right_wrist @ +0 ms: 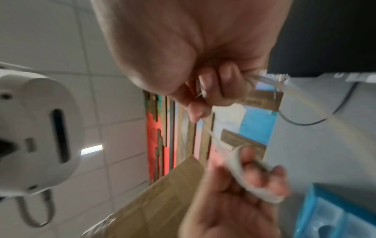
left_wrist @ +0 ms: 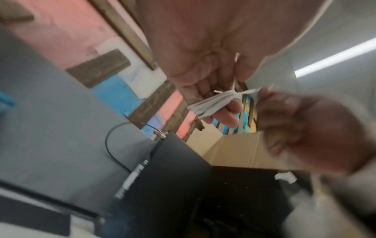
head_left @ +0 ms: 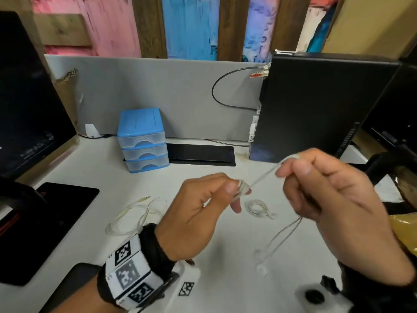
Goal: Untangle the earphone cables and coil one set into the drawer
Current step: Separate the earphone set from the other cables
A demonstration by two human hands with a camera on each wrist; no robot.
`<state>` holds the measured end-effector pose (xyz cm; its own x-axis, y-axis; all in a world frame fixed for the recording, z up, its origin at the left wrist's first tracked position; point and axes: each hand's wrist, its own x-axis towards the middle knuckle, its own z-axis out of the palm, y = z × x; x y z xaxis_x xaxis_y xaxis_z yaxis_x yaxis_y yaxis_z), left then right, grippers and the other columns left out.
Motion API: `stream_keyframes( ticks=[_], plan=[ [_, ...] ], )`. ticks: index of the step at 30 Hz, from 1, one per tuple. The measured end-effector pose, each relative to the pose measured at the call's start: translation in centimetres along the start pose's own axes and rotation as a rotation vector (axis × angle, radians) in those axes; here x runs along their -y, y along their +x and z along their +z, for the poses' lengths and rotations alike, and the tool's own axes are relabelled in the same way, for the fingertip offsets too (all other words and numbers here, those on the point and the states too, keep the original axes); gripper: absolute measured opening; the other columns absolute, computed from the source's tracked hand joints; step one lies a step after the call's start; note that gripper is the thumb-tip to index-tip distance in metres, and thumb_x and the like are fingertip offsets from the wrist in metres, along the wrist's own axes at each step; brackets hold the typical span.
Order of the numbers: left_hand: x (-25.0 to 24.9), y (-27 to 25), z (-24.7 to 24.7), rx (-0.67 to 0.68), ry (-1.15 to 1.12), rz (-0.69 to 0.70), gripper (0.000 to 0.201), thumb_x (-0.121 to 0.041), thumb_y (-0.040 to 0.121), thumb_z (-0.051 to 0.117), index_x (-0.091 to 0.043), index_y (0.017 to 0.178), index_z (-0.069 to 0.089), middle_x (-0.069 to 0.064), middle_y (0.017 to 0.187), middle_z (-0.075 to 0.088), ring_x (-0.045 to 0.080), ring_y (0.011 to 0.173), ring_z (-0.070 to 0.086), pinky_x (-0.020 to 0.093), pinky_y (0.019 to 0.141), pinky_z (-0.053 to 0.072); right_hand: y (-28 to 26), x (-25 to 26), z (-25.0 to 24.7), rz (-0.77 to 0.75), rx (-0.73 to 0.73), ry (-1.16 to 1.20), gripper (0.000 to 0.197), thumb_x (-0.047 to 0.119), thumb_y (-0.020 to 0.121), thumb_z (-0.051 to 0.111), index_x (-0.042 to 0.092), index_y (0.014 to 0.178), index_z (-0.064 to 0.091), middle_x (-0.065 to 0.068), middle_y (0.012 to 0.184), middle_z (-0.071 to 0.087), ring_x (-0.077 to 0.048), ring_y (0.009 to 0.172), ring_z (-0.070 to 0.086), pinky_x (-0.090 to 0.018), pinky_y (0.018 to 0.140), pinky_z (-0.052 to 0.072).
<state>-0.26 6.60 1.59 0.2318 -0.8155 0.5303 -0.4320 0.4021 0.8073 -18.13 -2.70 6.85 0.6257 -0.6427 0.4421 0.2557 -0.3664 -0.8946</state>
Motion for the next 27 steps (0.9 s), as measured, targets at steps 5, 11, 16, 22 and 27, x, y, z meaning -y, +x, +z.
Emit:
stream_keyframes(
  ticks=[5,11,16,22,27],
  plan=[
    [-2.2,0.4,-0.8,0.123,-0.684,-0.174,0.061,-0.052,0.093,0.048,0.003,0.109,0.069,0.011,0.083,0.067,0.029,0.083,0.066,0.047,0.096,0.047,0.9,-6.2,0.4,0.159,0.055,-0.112,0.019,0.017,0.094,0.057,0.012,0.083,0.072,0.002,0.053,0.045,-0.008,0.049,0.037,-0.015,0.049,0.033],
    [-0.7,1.5,-2.5,-0.048,-0.688,-0.187,0.072,-0.063,0.086,0.051,0.001,0.118,0.066,0.015,0.096,0.068,0.034,0.102,0.064,0.038,0.099,0.046,-2.3,-6.7,4.7,0.230,0.550,-0.220,0.031,0.033,0.102,0.048,0.014,0.091,0.070,-0.010,0.062,0.053,-0.019,0.060,0.048,-0.034,0.065,0.045],
    [0.9,0.8,-1.9,-0.061,-0.054,-0.089,0.064,-0.065,0.093,0.035,-0.014,0.112,0.069,0.007,0.097,0.069,0.026,0.100,0.064,0.045,0.095,0.046,-2.2,-2.7,3.4,0.125,0.579,-0.268,0.022,0.033,0.103,0.043,0.025,0.103,0.063,0.001,0.058,0.050,-0.015,0.055,0.049,-0.032,0.057,0.044],
    [0.9,0.2,-0.5,0.091,-0.079,-0.159,0.073,-0.059,0.097,0.026,-0.001,0.095,0.069,0.002,0.077,0.064,0.019,0.085,0.062,0.039,0.090,0.046,0.4,-3.0,1.0,-0.038,0.024,-0.227,0.023,0.026,0.097,0.054,0.019,0.082,0.069,0.005,0.053,0.048,-0.012,0.049,0.035,-0.025,0.048,0.032],
    [-0.7,1.0,-0.6,0.075,-0.767,-0.352,0.071,-0.052,0.093,0.030,0.006,0.106,0.069,0.014,0.078,0.061,0.028,0.076,0.061,0.044,0.094,0.047,0.6,-7.3,2.0,0.105,-0.051,-0.105,0.019,0.027,0.092,0.063,0.020,0.079,0.075,0.001,0.054,0.051,-0.013,0.049,0.043,-0.023,0.050,0.038]
  ],
)
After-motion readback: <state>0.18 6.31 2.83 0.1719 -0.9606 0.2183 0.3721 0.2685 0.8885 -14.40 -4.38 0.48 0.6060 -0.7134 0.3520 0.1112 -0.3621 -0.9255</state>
